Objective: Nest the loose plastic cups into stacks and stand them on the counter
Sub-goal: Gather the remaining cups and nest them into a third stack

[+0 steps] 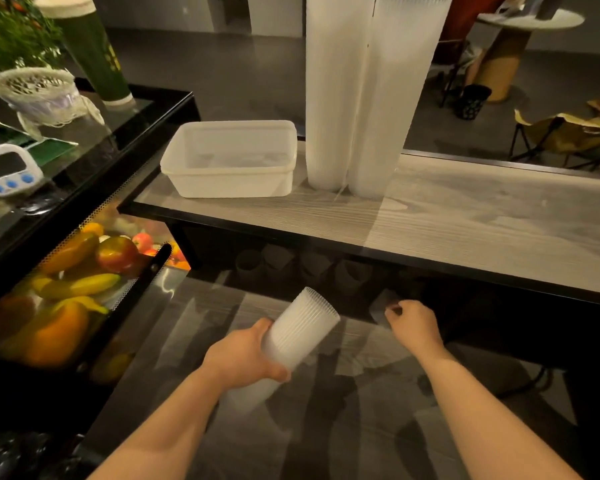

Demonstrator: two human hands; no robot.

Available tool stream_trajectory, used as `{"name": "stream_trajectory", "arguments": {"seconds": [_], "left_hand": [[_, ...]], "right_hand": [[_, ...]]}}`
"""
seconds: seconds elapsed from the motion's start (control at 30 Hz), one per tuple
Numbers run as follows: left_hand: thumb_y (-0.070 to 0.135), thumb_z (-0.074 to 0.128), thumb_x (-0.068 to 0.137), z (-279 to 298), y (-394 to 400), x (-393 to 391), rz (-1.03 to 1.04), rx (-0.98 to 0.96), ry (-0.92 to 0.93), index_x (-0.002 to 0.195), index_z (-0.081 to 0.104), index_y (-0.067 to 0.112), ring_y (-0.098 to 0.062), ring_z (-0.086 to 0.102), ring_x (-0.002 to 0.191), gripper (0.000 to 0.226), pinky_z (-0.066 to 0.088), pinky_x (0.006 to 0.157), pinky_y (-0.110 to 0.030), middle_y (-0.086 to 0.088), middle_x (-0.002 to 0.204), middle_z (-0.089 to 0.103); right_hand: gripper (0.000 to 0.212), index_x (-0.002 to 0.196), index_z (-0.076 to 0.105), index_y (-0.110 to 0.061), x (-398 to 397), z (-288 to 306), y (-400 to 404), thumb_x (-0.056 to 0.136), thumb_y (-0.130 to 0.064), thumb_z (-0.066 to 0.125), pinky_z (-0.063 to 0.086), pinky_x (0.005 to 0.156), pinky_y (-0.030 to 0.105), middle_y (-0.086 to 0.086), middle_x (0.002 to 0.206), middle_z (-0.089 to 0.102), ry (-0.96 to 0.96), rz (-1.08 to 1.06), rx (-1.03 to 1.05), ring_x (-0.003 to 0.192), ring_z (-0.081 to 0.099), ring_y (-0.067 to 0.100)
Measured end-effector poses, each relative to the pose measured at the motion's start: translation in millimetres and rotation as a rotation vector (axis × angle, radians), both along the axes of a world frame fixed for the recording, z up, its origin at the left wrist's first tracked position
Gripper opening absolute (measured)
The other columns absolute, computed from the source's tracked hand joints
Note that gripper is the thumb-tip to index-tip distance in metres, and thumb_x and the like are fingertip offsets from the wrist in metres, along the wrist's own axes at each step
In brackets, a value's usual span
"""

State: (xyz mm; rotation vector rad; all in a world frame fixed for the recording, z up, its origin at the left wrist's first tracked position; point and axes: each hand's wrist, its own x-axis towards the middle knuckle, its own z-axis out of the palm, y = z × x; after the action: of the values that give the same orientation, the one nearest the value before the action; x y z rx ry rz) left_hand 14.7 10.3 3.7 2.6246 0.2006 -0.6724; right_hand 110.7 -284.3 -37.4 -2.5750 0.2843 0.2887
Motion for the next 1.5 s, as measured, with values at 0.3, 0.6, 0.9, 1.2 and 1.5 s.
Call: {"name": "stream_trajectory", "arguments": {"seconds": [0.3,0.6,0.9,1.2,1.5], "left_hand": [[0.062,0.08,0.061,3,-12,-5,-0.09,0.006,-0.018,0.143,0.035,0.032,-0.014,0.059,0.099,0.098,0.055,0.087,-0.039,0.013,0.111,0.055],[0.062,0.08,0.058,12,-20,-16,-0.131,-0.022,-0.076,0.134,0.04,0.037,-0.013,0.059,0.097,0.09,0.052,0.079,-0.035,0.015,0.11,0.058],[0.064,0.079,0.059,15,-13,-27,-0.126,-0.025,-0.099,0.129,0.04,0.038,-0.012,0.06,0.094,0.085,0.057,0.083,-0.038,0.016,0.106,0.058],[0.066,0.076,0.055,16,-6,-21,-0.092,0.038,-0.103,0.133,0.04,0.039,-0.012,0.06,0.092,0.09,0.057,0.081,-0.04,0.016,0.104,0.058],[0.065,0.078,0.064,15,3,-6,-0.038,0.034,-0.081,0.145,0.032,0.033,-0.017,0.06,0.101,0.099,0.056,0.087,-0.042,0.011,0.114,0.057]], "right_hand": [[0.03,0.118,0.056,-0.035,-64,81,13,0.093,-0.021,0.064,0.052,0.068,0.017,-0.002,0.087,0.071,-0.208,-0.114,0.67,0.075,0.069,0.004],[0.026,0.112,0.067,-0.029,-90,99,30,0.094,-0.011,0.062,0.057,0.071,0.021,-0.002,0.087,0.074,-0.21,-0.116,0.931,0.072,0.068,0.008],[0.029,0.113,0.065,-0.034,-101,99,45,0.093,-0.013,0.064,0.052,0.069,0.011,-0.006,0.081,0.068,-0.254,0.008,0.756,0.068,0.064,0.001],[0.03,0.12,0.062,-0.039,-105,84,64,0.096,-0.022,0.06,0.054,0.073,0.017,-0.014,0.1,0.067,-0.181,0.164,0.642,0.08,0.063,0.002],[0.028,0.113,0.069,-0.029,-52,69,66,0.093,-0.01,0.062,0.057,0.079,0.025,-0.003,0.11,0.064,-0.171,0.082,0.672,0.079,0.066,0.008]]}}
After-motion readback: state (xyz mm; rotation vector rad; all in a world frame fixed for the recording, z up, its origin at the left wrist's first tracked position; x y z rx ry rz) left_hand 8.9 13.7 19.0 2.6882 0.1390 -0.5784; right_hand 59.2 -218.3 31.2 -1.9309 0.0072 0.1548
